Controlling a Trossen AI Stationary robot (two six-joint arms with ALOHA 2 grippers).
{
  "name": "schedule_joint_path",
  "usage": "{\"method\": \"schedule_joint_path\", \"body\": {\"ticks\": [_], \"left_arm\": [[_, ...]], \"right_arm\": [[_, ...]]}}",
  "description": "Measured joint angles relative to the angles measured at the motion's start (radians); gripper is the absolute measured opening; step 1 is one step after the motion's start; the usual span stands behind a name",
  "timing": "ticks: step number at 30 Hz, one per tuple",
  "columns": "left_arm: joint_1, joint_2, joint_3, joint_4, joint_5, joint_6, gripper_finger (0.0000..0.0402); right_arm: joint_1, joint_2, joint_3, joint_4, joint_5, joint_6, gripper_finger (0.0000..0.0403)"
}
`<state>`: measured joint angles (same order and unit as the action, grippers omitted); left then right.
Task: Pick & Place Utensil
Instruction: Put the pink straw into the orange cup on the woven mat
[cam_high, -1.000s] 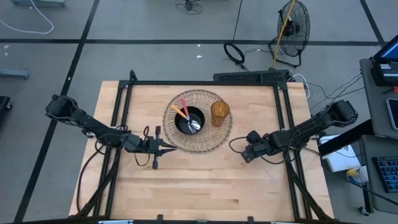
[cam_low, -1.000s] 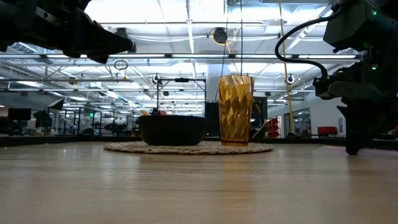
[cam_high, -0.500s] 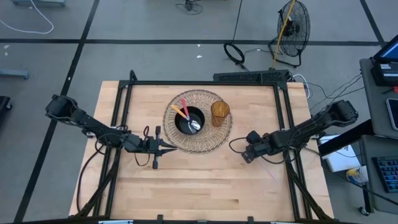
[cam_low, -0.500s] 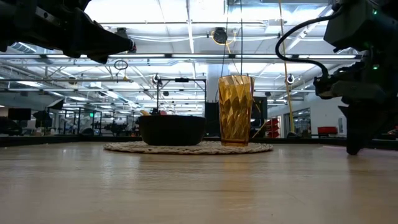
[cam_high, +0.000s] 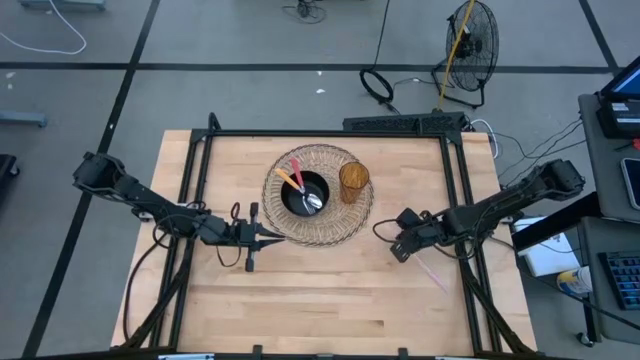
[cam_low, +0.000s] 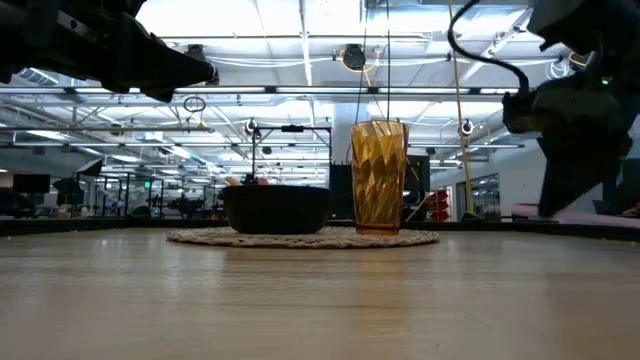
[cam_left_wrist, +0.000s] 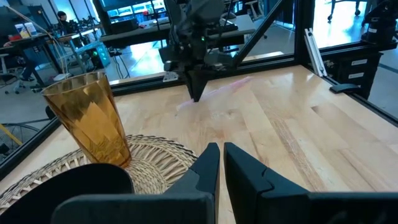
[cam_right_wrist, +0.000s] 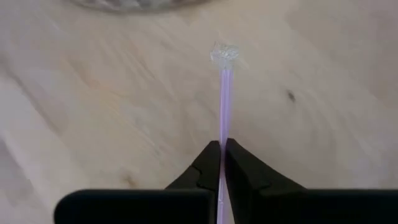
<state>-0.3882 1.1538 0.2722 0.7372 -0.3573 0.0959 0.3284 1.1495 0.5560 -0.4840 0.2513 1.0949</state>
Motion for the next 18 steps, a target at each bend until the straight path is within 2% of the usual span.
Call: {"method": "schedule_joint_path", "body": {"ticks": [8,18], "left_arm": [[0.0,0.0,0.0,0.0,0.0,0.0,0.0024],[0.0,0.0,0.0,0.0,0.0,0.001,0.0024]], "right_arm": [[0.0,-0.106,0.0,0.093,0.015,-0.127,0.0008],[-0.001,-0.261,0.001,0.305,0.066,-0.376,0.0008]]}}
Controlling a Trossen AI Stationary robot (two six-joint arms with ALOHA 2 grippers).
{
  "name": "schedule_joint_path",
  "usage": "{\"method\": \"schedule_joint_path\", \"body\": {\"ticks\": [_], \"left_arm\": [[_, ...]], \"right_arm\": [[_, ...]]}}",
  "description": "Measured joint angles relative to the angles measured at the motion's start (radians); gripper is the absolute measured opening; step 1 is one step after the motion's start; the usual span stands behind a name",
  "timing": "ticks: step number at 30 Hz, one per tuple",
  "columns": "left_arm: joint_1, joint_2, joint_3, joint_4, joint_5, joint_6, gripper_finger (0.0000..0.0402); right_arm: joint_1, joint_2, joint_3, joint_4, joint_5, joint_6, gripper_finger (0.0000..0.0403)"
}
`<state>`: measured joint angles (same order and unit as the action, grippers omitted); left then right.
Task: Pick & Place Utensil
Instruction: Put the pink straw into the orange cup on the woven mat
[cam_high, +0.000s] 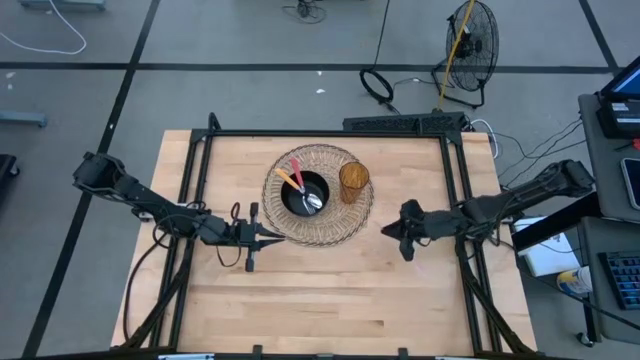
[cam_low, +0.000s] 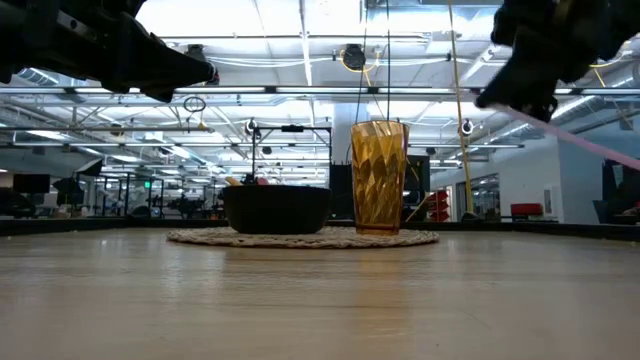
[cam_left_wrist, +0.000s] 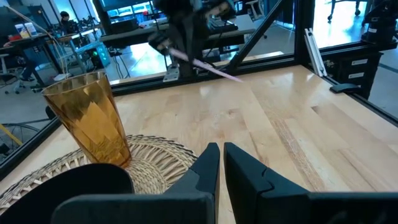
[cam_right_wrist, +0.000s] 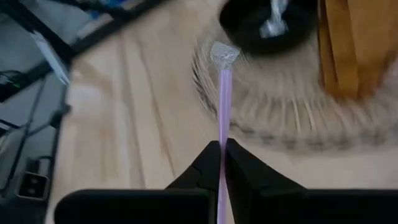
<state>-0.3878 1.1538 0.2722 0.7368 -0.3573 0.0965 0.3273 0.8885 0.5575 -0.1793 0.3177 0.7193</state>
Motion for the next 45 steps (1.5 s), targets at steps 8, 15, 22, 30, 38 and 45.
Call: {"method": "schedule_joint_path", "body": {"ticks": [8,15,22,30,38,45], "left_arm": [[0.0,0.0,0.0,0.0,0.0,0.0,0.0024],[0.0,0.0,0.0,0.0,0.0,0.0,0.0024],[0.0,0.0,0.0,0.0,0.0,0.0,0.0024],[-0.001,0.0,0.0,-0.001,0.0,0.006,0.0024],[0.0,0.0,0.0,-0.001,0.0,0.005,0.0024],[0.0,0.0,0.0,-0.001,0.0,0.006,0.0024]], "right_arm": [[-0.034,-0.08,0.0,0.135,0.004,-0.188,0.0008],[-0.119,-0.115,0.001,0.292,-0.001,-0.369,0.0008],[-0.214,-0.153,0.001,0.461,-0.004,-0.502,0.0008],[-0.29,-0.177,0.002,0.589,-0.007,-0.567,0.0008],[-0.333,-0.179,0.102,0.625,-0.008,-0.672,0.0008],[-0.355,-0.153,0.201,0.626,-0.008,-0.758,0.0008]]}}
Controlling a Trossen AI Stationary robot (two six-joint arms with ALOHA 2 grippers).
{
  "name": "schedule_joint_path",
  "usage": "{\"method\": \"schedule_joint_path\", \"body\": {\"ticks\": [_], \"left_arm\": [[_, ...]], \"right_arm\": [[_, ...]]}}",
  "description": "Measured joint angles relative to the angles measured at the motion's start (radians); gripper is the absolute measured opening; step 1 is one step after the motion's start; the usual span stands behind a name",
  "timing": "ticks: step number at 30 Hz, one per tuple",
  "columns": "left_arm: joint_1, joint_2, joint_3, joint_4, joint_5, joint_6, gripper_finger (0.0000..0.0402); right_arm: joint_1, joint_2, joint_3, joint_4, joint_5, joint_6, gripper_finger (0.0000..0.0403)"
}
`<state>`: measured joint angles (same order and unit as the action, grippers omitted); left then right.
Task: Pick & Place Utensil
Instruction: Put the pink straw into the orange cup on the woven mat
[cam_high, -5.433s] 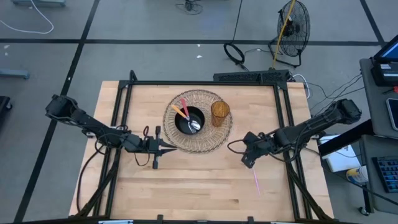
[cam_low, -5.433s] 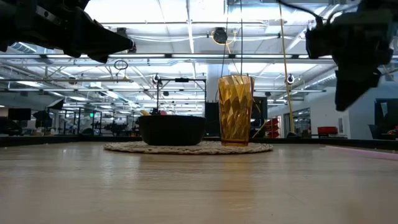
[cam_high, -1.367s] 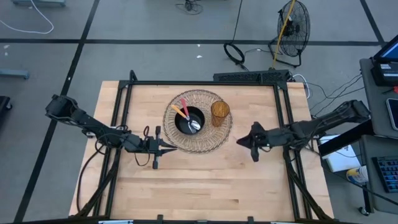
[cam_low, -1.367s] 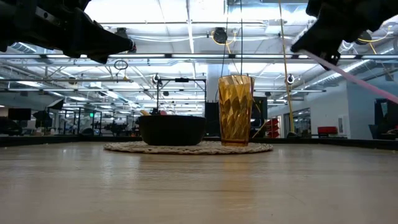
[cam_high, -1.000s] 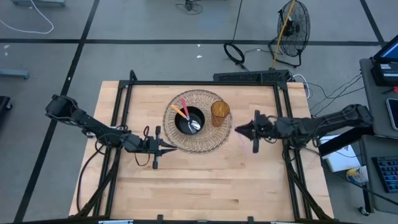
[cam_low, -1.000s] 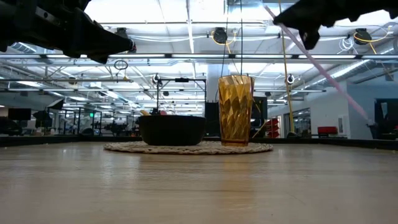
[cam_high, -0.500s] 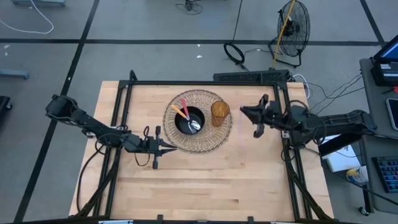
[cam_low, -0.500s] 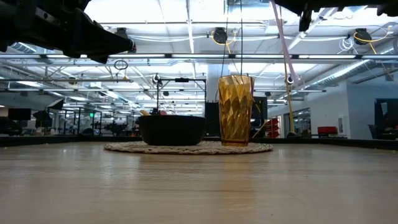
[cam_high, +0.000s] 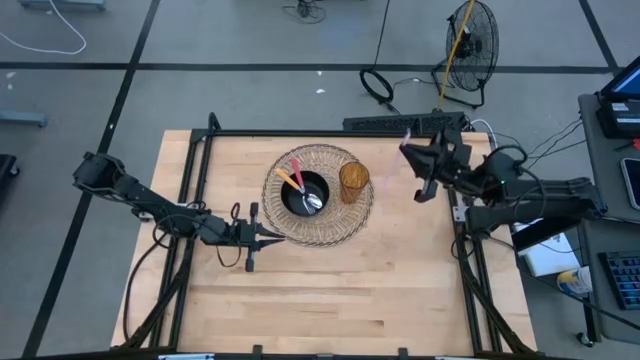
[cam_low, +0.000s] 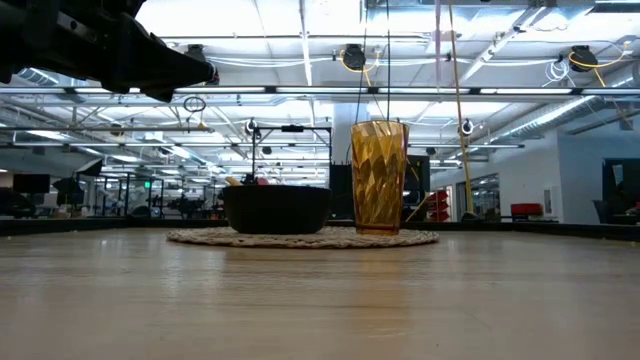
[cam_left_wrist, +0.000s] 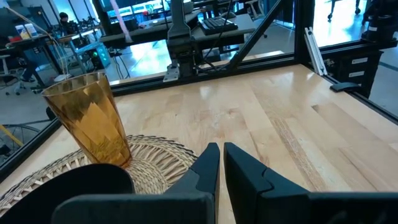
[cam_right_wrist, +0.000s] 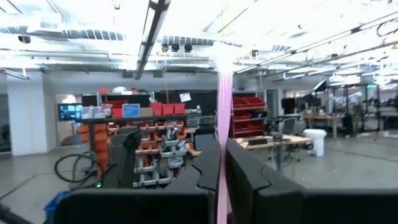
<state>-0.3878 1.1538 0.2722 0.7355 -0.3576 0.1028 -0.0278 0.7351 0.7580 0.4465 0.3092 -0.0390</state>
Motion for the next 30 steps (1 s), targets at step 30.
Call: {"method": "schedule_joint_path", "body": {"ticks": [30], "left_arm": [[0.0,0.0,0.0,-0.007,0.0,-0.002,0.0024]], "right_arm": [[-0.253,0.428,0.027,0.283,-0.158,0.039,0.0008]]}}
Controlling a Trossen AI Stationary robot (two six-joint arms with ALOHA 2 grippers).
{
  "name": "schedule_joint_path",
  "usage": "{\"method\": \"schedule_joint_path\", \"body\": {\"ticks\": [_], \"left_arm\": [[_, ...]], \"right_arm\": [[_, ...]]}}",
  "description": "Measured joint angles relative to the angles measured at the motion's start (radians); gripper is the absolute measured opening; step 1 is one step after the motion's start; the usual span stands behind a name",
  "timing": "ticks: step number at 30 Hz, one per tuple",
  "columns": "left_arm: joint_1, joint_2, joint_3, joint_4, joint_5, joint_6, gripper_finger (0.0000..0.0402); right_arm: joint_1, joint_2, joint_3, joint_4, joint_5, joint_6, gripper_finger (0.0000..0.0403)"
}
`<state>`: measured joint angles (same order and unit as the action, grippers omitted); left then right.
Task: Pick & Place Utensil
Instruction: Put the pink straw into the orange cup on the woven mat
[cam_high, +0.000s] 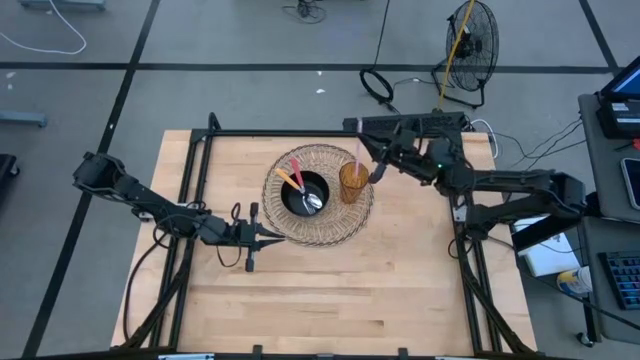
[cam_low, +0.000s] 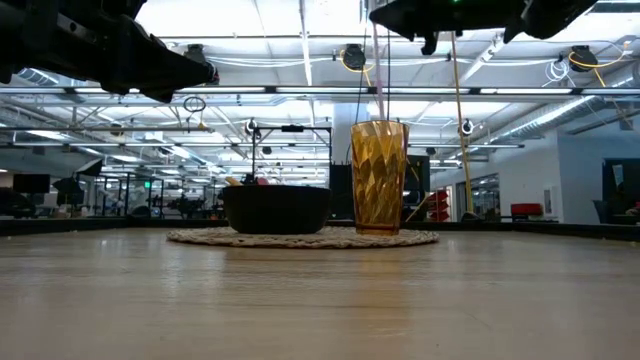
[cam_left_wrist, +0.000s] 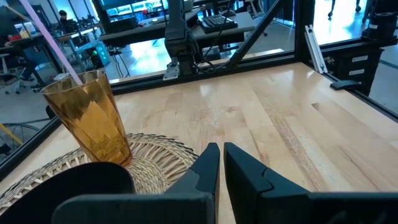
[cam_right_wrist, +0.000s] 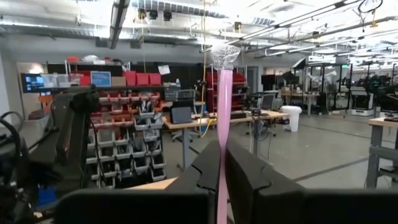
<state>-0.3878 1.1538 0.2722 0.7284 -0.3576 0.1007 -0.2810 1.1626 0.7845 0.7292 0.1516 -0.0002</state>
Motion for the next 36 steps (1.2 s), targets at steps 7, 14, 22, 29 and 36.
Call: {"method": "schedule_joint_path", "body": {"ticks": [7,14,22,29,36], "left_arm": [[0.0,0.0,0.0,0.0,0.0,0.002,0.0024],[0.0,0.0,0.0,0.0,0.0,0.002,0.0024],[0.0,0.0,0.0,0.0,0.0,0.001,0.0024],[0.0,0.0,0.0,0.0,0.0,-0.001,0.0024],[0.0,0.0,0.0,0.001,0.0,-0.001,0.0024]], "right_arm": [[0.0,0.011,0.0,-0.008,0.0,0.016,0.0008],[0.002,0.011,-0.093,0.041,0.0,0.053,0.0008],[0.002,0.011,-0.287,0.346,-0.002,0.072,0.0008],[0.002,0.011,-0.352,0.367,-0.027,0.081,0.0008],[0.002,0.011,-0.36,0.365,-0.082,0.086,0.0008]]}}
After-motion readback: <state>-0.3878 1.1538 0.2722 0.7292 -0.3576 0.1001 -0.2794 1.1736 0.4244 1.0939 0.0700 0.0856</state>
